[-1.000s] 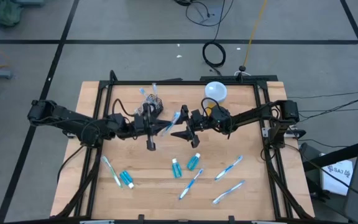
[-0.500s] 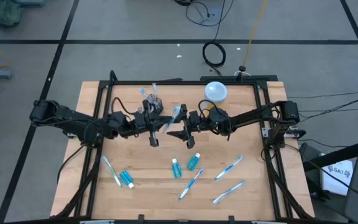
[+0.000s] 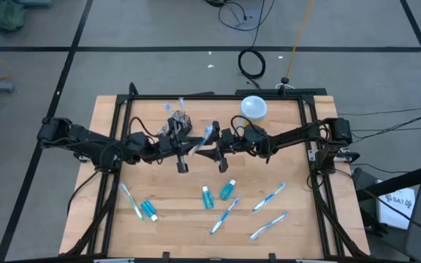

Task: Pick & Place toothbrushing station
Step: Put the left blue toothbrush into the black wire organizer

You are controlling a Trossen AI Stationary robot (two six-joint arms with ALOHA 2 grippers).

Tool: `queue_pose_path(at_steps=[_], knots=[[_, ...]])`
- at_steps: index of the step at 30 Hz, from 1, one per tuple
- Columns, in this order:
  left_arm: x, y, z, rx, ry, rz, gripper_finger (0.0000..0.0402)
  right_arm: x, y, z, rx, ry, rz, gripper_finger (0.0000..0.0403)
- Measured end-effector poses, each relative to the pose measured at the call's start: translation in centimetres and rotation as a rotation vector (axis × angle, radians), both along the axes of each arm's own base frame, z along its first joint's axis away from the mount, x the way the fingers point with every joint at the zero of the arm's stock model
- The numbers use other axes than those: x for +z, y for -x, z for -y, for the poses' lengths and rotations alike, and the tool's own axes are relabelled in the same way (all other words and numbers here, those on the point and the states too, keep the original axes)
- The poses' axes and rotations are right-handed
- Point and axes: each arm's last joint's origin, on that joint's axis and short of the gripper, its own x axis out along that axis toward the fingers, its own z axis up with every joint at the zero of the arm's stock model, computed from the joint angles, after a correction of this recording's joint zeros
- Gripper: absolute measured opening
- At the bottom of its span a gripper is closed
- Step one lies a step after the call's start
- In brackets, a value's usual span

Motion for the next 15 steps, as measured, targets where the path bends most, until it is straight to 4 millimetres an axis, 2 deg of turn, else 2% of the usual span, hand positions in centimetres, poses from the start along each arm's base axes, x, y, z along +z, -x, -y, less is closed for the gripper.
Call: queue_pose_path(at_steps=[9, 15], knots=[[-0.14, 0.04, 0.51, 0.045, -0.032, -0.023, 0.0003, -0.12, -0.03, -0.04, 0.002, -0.001, -0.013, 0.0048], [-0.3, 0.23, 0.72, 0.191, 0.046, -0.04, 0.0005, -0.3, -0.07, 0.06, -0.011, -0.009, -0.036, 0.0045]])
